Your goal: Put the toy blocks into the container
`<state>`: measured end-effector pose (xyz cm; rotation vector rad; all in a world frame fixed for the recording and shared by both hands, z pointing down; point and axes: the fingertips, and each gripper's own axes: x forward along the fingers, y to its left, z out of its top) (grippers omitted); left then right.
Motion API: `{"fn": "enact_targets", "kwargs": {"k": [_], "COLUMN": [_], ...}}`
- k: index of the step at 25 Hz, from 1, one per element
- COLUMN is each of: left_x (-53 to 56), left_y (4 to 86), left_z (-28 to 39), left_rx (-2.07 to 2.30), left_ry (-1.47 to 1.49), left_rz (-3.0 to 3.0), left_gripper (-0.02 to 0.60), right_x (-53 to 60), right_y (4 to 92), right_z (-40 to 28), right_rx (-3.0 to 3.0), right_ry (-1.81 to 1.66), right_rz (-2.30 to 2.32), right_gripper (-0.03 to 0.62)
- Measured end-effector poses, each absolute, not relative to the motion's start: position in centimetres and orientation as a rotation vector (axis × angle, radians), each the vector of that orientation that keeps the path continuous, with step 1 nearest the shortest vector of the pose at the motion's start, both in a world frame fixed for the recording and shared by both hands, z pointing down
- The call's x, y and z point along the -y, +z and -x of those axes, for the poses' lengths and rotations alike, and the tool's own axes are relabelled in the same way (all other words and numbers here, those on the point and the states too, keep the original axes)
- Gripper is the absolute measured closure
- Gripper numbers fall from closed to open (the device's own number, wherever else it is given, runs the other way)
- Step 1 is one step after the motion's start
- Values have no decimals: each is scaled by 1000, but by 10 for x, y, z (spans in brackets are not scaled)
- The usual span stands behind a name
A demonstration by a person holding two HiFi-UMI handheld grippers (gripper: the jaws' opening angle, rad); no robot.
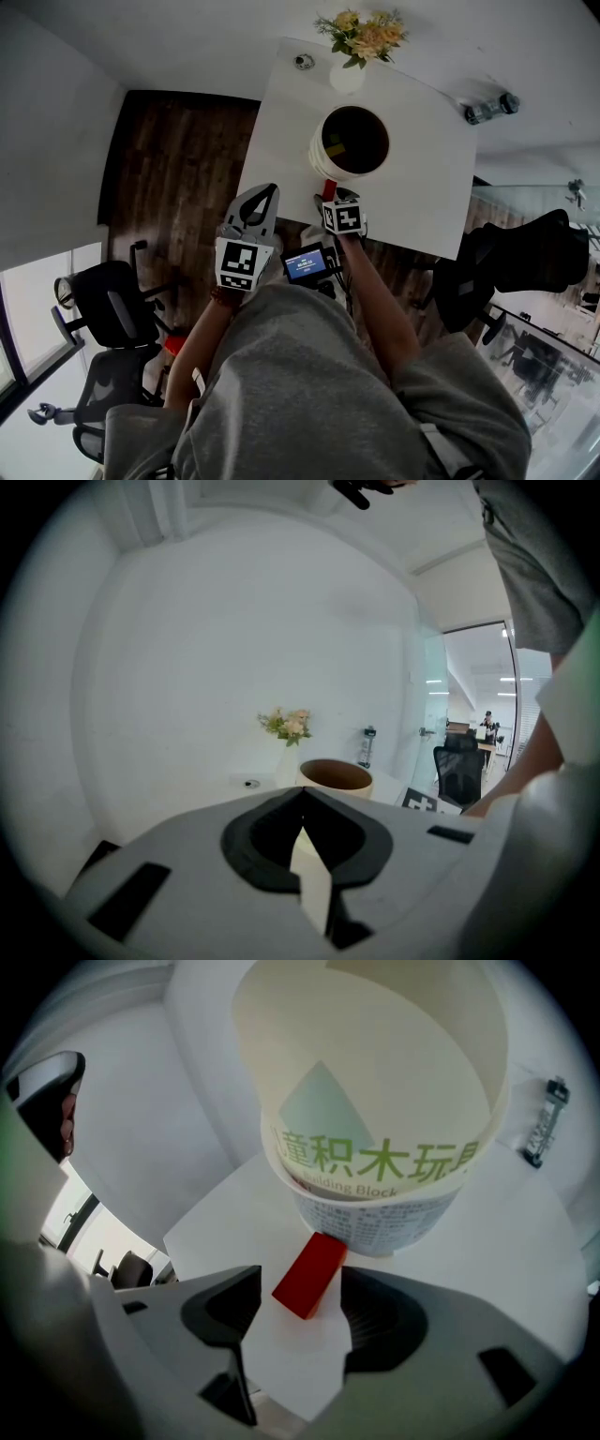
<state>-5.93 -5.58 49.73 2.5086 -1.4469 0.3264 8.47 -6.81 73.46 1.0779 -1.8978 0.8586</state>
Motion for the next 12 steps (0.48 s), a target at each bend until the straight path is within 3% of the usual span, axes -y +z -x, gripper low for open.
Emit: {"fn": "enact_targets", "kwargs": {"k": [12], "left_x": [54], "left_y": [494], "left_z": [50], "left_rx": [1435], "left_ry": [316], "left_rz": [-2525], "left_gripper": [575], "right_x": [64], "right_y": [733], "right_z": [-92], "right_rx": [1885], "right_ry": [871], "right_rz": [-1080], "right_gripper": [416]}}
